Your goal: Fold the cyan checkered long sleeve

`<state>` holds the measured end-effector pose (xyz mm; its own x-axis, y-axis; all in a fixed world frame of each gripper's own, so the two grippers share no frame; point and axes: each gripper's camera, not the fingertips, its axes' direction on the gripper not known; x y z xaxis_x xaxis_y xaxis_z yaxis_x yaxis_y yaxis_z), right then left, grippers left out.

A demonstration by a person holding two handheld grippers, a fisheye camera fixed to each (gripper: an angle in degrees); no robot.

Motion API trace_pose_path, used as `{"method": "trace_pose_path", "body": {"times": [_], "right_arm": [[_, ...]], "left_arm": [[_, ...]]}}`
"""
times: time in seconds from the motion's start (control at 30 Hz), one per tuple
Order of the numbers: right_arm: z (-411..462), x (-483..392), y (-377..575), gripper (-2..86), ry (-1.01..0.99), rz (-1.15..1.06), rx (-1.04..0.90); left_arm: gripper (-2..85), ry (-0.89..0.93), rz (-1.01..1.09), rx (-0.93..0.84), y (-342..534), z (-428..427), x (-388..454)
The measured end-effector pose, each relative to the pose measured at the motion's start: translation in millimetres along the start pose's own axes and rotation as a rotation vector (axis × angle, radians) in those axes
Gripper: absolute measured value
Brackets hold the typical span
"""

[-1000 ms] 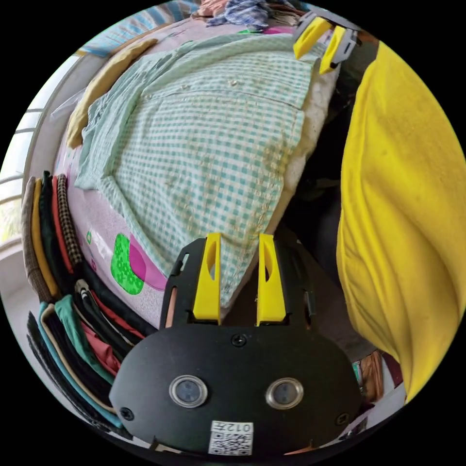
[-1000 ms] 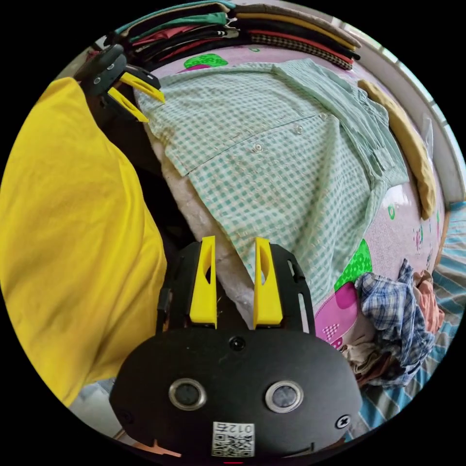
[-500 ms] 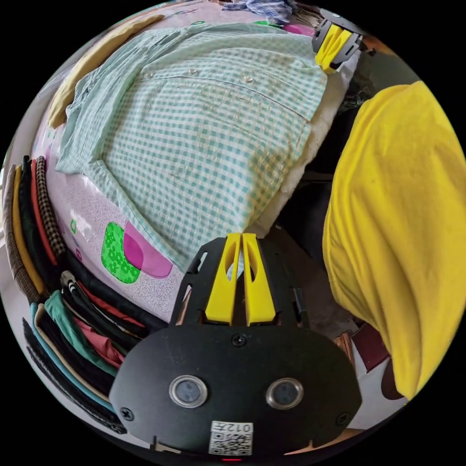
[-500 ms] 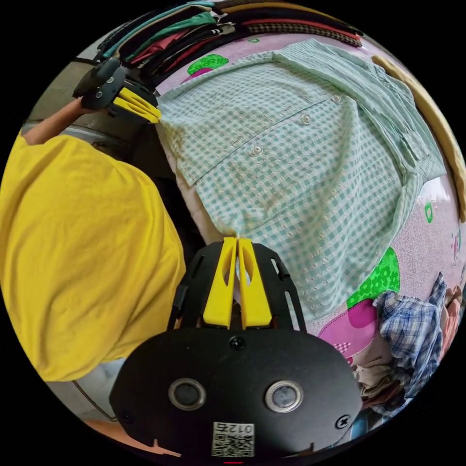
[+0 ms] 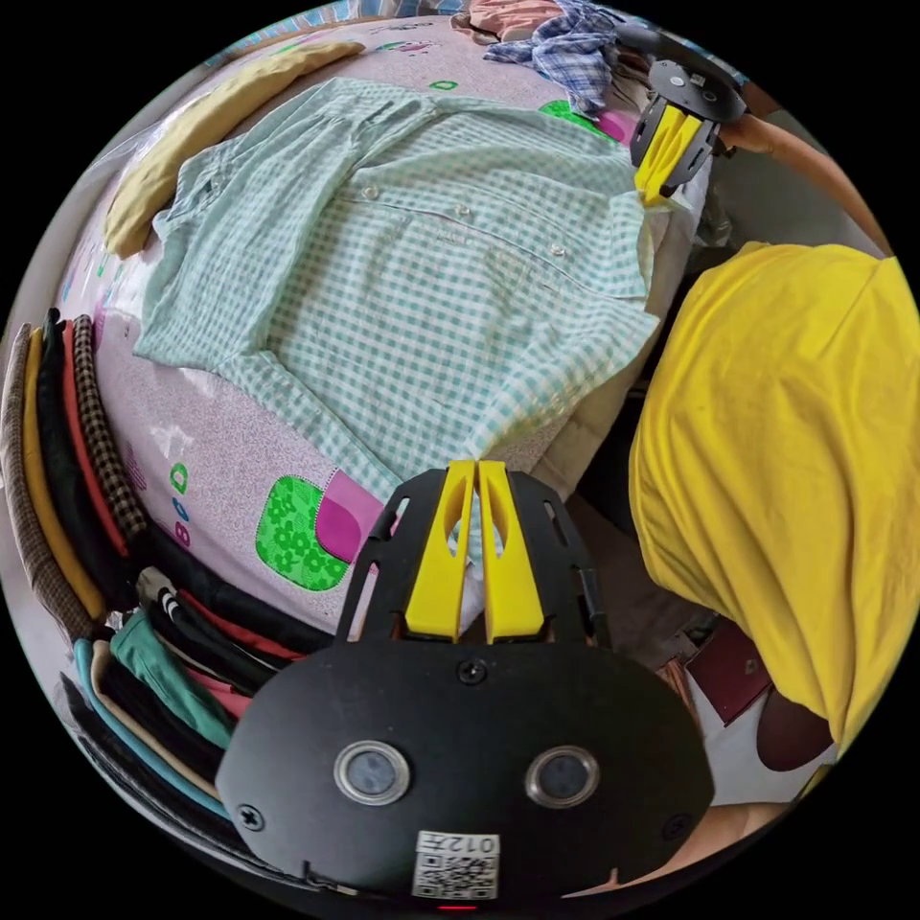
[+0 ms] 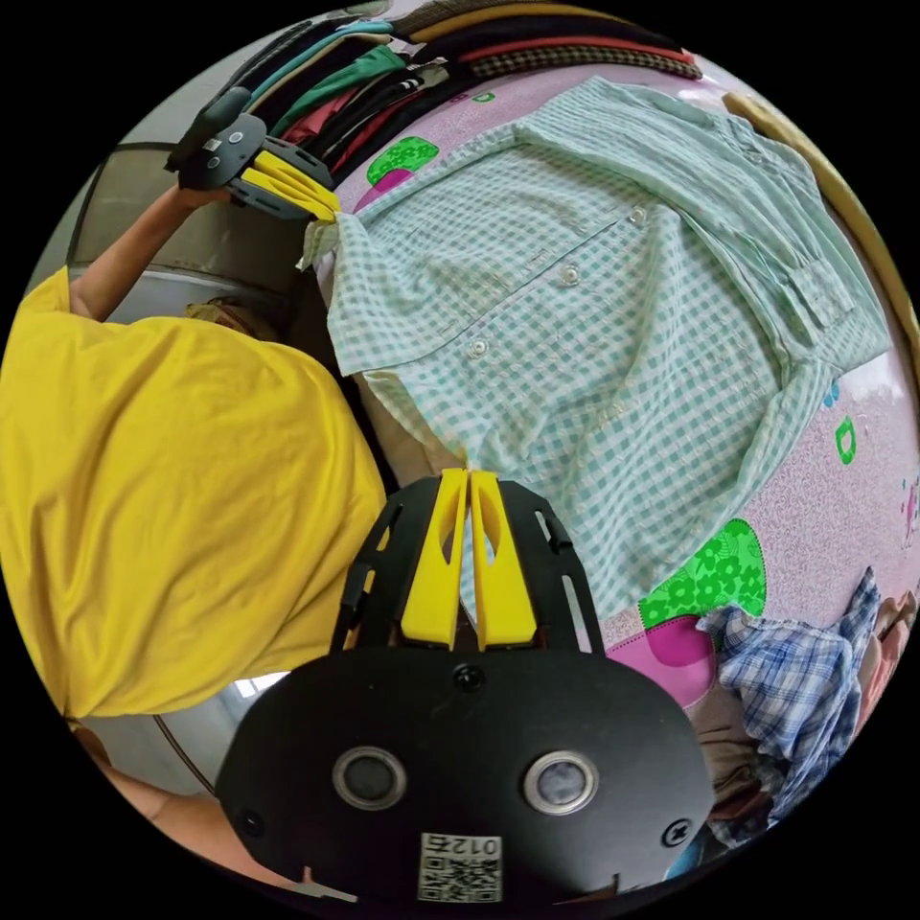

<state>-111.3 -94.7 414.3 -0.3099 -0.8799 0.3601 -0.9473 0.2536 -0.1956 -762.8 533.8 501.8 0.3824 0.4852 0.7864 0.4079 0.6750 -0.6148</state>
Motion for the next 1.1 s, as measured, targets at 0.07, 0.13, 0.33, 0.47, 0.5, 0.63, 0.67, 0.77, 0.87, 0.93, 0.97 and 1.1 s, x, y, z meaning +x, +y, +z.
{"method": "trace_pose_path", "body": {"times": [0.07, 0.13, 0.33, 0.47, 0.5, 0.63, 0.67, 0.77, 0.87, 0.93, 0.97, 1.1], "right_arm": [[6.2, 6.8, -3.2, 0.9, -0.021, 0.006, -0.019], [6.9, 11.5, -3.6, 0.9, -0.030, 0.001, -0.032], [-38.1, 42.8, -10.1, 1.0, -0.058, -0.026, -0.008], [-106.4, 80.6, -32.1, 1.1, 0.018, -0.080, 0.001], [-117.5, 87.5, -36.9, 1.2, 0.032, -0.089, -0.001], [-194.7, 149.9, -84.2, 1.7, 0.135, -0.132, -0.044], [-214.1, 173.0, -101.8, 2.1, 0.150, -0.128, -0.063], [-246.3, 235.2, -145.0, 4.0, 0.260, -0.087, -0.088], [-242.4, 309.0, -171.0, 8.3, 0.333, 0.140, -0.200], [-236.6, 334.8, -162.7, 8.9, 0.390, 0.214, -0.203], [-235.2, 344.9, -146.5, 9.0, 0.400, 0.246, -0.149], [-229.8, 360.9, -53.5, 9.4, 0.262, 0.415, 0.146]], "left_arm": [[-0.1, 0.014, 0.038, -0.028, -6.7, -0.7, -7.1], [-0.1, 0.019, 0.065, -0.041, -9.4, -3.8, -12.6], [-0.1, -0.005, 0.060, -0.004, -9.9, -46.0, -65.2], [-0.1, -0.099, 0.080, 0.023, -17.1, -99.8, -136.8], [-0.1, -0.116, 0.089, 0.021, -19.4, -108.4, -148.7], [0.1, -0.228, 0.118, 0.011, -44.8, -167.0, -249.2], [0.2, -0.248, 0.102, 0.001, -55.5, -179.3, -283.8], [0.8, -0.308, -0.006, -0.017, -85.6, -190.1, -373.3], [2.1, -0.294, -0.208, -0.084, -98.9, -171.2, -453.7], [2.8, -0.307, -0.307, -0.055, -85.5, -163.7, -482.0], [3.2, -0.286, -0.366, 0.007, -67.2, -161.9, -494.0], [4.3, -0.109, -0.602, 0.215, 23.3, -147.9, -508.3]]}}
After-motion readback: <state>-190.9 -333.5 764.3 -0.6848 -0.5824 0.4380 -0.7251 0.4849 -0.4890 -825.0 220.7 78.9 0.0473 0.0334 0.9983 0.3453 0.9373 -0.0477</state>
